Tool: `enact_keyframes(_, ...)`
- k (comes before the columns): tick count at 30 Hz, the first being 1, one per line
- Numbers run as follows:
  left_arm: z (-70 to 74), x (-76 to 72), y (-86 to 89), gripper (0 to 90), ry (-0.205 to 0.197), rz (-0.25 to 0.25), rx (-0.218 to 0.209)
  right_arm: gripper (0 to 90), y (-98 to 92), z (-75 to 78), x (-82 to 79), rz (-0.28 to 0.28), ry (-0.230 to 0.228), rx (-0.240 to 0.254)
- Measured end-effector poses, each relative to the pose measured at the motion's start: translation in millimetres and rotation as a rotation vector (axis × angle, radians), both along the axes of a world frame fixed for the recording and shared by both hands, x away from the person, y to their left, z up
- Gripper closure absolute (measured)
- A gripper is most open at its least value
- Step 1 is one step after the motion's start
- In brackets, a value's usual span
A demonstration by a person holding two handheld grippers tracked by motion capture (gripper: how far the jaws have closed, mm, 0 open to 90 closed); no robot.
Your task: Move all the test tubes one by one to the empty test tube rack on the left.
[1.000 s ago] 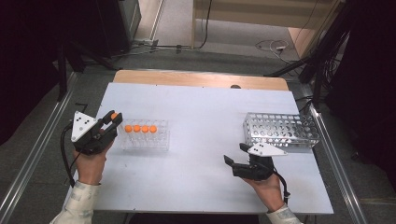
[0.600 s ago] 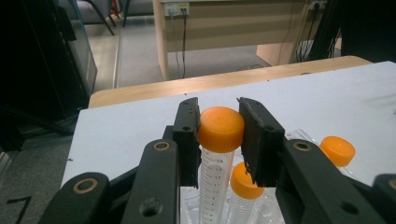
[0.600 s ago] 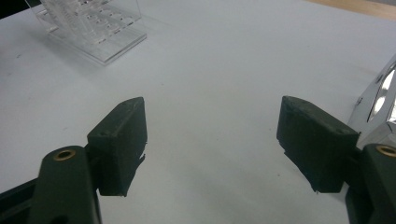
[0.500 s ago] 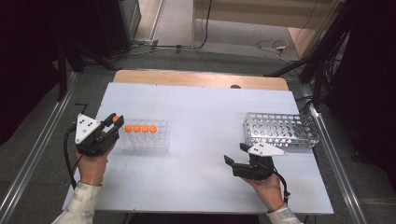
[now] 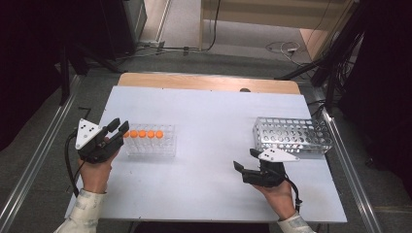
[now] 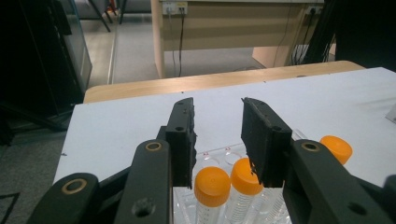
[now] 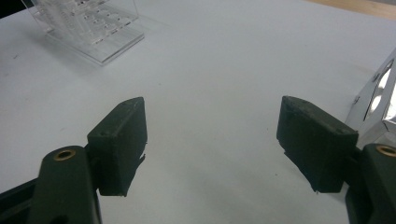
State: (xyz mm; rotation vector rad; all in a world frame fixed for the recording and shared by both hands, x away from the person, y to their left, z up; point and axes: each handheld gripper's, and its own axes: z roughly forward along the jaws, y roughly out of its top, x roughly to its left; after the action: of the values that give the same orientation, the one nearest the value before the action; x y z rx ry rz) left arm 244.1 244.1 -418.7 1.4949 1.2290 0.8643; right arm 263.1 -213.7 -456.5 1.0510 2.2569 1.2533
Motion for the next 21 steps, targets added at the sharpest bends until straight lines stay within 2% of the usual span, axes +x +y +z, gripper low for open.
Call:
enact_keyframes(6,-0.4,0.2,0.7,59.1,0.008,-0.006,-0.018,22.8,-1.7,-0.2,1.2,-0.007,-0.001,0.001)
enact_keyframes(14,-2.1,3.0,2.9,41.7,0.03,-0.002,-0.046,22.8,-4.4,0.0,2.4,-0.02,-0.002,0.005)
enact_keyframes(21,-5.9,6.1,3.5,33.2,0.05,-0.008,-0.05,22.8,-5.1,-0.1,2.9,-0.022,-0.005,0.004)
